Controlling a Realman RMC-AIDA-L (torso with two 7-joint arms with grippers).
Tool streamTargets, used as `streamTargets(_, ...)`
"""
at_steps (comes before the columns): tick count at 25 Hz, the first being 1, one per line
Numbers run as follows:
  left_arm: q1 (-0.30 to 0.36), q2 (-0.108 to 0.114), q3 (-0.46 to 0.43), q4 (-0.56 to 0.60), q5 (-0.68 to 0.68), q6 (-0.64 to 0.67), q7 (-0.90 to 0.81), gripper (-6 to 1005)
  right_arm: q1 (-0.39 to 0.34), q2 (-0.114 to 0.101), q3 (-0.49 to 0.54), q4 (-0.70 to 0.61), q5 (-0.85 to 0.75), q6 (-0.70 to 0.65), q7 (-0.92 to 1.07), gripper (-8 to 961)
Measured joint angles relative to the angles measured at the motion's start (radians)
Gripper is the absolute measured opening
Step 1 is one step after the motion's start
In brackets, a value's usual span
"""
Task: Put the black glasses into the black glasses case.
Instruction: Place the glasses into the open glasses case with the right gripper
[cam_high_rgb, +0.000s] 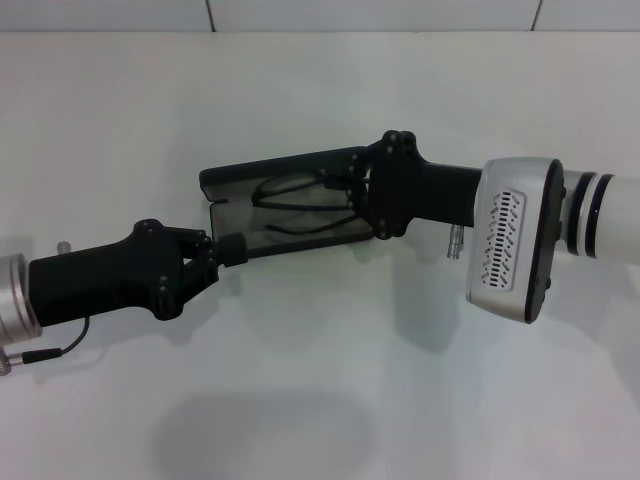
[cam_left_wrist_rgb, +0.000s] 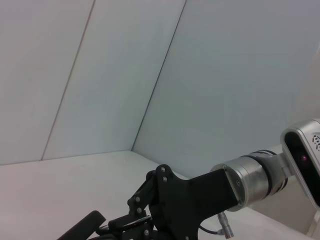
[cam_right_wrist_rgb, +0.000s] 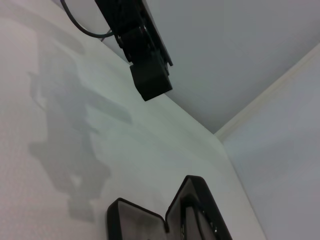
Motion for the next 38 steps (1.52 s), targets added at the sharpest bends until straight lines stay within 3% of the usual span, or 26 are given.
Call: streamTargets(38,0.003,-0.011,0.000,-0.007,0.004,0.000,0.000,4,0.062,0.000,-0.051,0.012,0.004,0.053,-0.002,107)
